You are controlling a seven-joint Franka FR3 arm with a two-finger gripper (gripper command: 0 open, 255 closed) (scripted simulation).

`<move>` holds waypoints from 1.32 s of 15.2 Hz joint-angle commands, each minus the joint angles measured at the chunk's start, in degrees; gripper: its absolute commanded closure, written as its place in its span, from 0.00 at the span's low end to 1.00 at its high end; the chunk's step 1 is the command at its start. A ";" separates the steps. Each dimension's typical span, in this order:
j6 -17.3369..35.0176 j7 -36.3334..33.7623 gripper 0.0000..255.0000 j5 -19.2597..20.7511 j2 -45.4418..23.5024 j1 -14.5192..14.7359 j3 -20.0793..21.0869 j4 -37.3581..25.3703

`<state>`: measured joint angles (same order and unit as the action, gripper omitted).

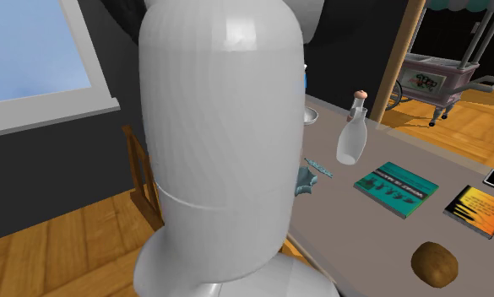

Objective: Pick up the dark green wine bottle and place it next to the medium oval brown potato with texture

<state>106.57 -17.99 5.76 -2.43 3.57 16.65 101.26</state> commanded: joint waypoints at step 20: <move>1.34 -5.43 0.00 5.37 -17.22 3.69 0.94 -14.27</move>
<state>107.89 -23.42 11.13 -19.64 7.27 17.59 86.98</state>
